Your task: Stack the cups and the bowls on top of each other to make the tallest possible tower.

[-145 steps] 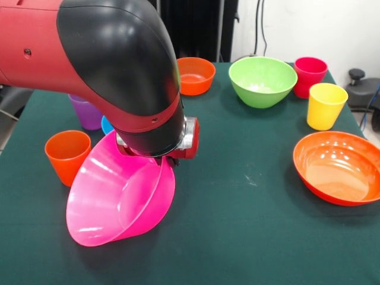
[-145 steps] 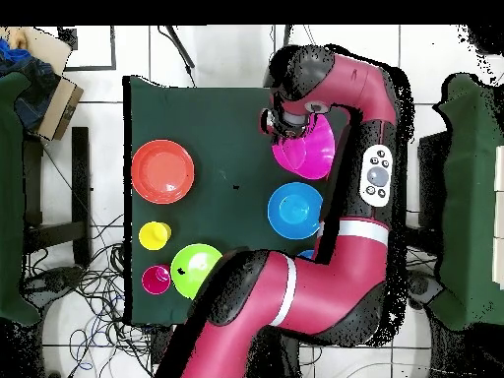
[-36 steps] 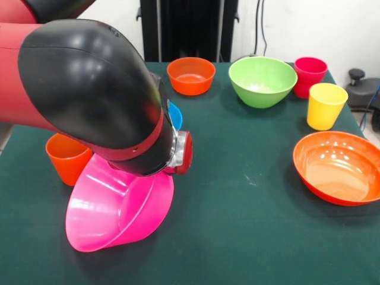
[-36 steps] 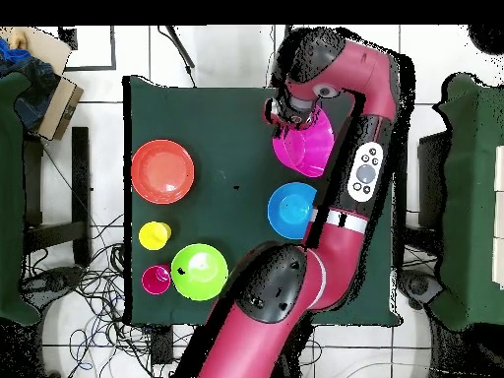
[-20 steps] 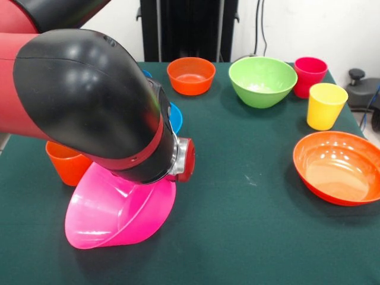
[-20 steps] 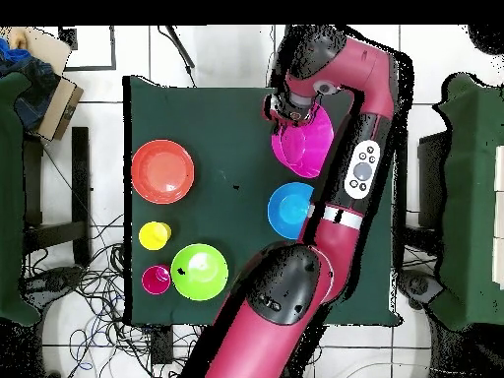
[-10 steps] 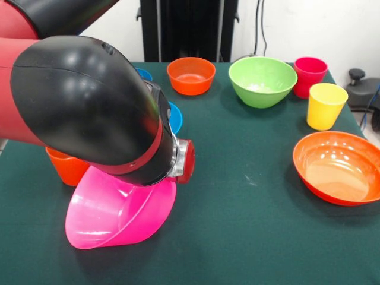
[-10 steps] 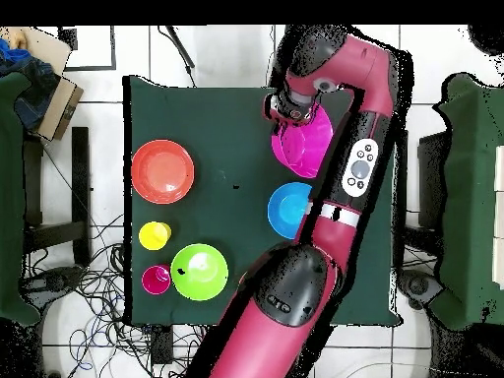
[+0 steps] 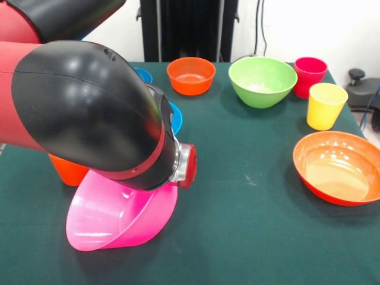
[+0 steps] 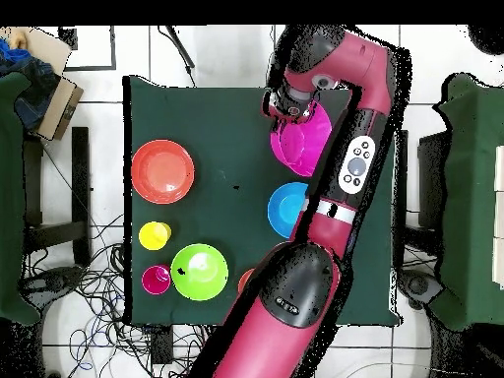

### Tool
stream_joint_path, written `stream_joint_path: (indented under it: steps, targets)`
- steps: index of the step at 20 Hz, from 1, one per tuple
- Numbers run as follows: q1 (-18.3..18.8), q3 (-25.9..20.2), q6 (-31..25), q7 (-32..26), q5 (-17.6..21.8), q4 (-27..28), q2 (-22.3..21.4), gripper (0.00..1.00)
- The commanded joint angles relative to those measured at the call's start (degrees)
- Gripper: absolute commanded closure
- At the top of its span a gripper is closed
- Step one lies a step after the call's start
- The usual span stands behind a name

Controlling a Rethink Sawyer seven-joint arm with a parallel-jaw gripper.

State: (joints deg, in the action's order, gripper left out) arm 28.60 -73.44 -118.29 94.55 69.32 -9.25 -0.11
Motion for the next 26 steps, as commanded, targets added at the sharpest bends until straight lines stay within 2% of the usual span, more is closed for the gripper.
stream_joint_path:
  steps: [1,11,14,20,26]
  targets:
    - [1.17,-5.41,-4.40,-17.73,7.04,-3.60,-0.77,1.00]
    - [1.66,-6.18,-3.96,-18.37,8.61,-4.25,-1.16,1.00]
    - [1.80,-5.18,-3.79,-17.94,7.88,-4.95,-1.73,1.00]
    - [2.44,-0.88,-1.14,-14.27,3.03,-8.42,-3.14,1.00]
    - [2.45,-0.47,-0.31,-13.61,3.57,-8.80,-3.67,1.00]
